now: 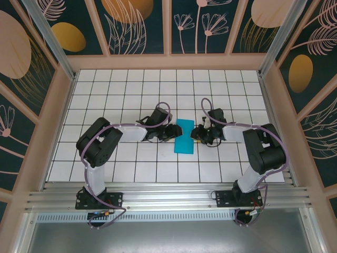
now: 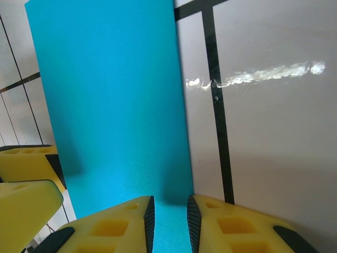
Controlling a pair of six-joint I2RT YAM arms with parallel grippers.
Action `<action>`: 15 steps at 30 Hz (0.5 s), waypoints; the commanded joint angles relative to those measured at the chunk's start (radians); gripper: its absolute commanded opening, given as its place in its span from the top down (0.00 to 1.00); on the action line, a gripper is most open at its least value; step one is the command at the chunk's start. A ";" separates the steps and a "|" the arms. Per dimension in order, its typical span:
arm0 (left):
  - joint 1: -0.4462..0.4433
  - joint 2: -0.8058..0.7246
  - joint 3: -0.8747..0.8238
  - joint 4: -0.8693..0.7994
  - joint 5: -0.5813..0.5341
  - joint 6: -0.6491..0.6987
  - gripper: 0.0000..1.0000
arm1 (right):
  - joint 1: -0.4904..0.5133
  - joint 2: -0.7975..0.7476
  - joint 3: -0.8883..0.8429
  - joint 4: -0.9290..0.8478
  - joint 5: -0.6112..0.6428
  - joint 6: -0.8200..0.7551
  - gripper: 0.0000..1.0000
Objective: Fold a paper plane with a square sheet of paper (pick it up from the middle)
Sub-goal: Fold the triangle a second time at the center of the table.
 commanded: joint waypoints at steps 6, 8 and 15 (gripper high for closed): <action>0.002 0.018 0.013 0.071 0.042 -0.035 0.58 | 0.007 0.035 -0.021 0.008 0.023 -0.007 0.72; 0.002 0.015 0.012 0.079 0.046 -0.037 0.60 | 0.007 0.032 -0.018 0.009 0.022 -0.007 0.72; 0.005 0.014 0.019 0.103 0.043 -0.054 0.67 | 0.007 -0.018 -0.004 0.011 0.022 -0.006 0.70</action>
